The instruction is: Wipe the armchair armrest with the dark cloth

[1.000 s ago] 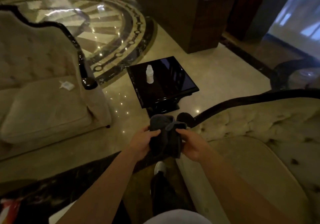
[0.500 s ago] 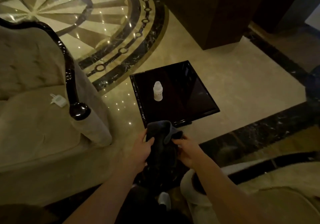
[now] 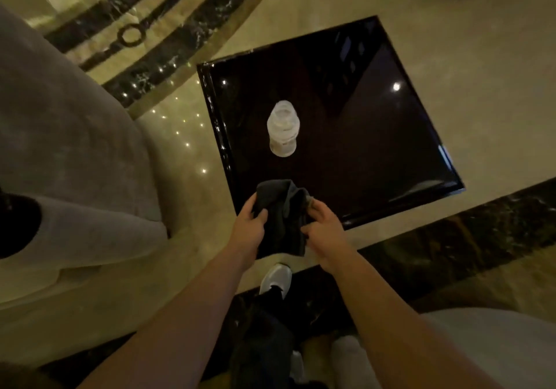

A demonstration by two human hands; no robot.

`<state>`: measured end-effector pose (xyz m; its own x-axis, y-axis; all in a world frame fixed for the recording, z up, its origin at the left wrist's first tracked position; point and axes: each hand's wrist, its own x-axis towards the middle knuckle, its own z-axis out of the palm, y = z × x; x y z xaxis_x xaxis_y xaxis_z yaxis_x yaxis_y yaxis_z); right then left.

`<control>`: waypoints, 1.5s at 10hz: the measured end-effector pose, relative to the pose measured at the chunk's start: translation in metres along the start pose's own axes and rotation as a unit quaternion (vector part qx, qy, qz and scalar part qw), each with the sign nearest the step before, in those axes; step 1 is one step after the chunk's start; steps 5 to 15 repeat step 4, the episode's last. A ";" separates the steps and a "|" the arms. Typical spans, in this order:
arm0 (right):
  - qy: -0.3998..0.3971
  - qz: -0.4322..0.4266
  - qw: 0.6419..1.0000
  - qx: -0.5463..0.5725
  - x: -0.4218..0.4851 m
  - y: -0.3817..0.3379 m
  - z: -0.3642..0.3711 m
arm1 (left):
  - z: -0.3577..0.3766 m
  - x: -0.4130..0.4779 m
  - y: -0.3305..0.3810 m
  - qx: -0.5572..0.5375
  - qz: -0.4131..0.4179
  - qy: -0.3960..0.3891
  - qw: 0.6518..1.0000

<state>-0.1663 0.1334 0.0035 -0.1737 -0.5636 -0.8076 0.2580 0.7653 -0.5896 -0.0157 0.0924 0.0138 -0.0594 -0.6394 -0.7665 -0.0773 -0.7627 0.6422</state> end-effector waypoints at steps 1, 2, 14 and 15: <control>0.014 0.010 0.999 -0.029 0.038 0.005 0.011 | -0.002 0.034 -0.002 0.005 -0.059 0.003 0.998; 0.021 0.029 0.999 -0.032 0.044 0.004 0.016 | -0.008 0.039 0.001 0.019 -0.108 0.013 0.994; 0.040 0.029 0.995 -0.086 -0.008 -0.036 0.015 | -0.041 -0.012 0.037 0.081 -0.090 -0.008 0.993; 0.040 0.029 0.995 -0.086 -0.008 -0.036 0.015 | -0.041 -0.012 0.037 0.081 -0.090 -0.008 0.993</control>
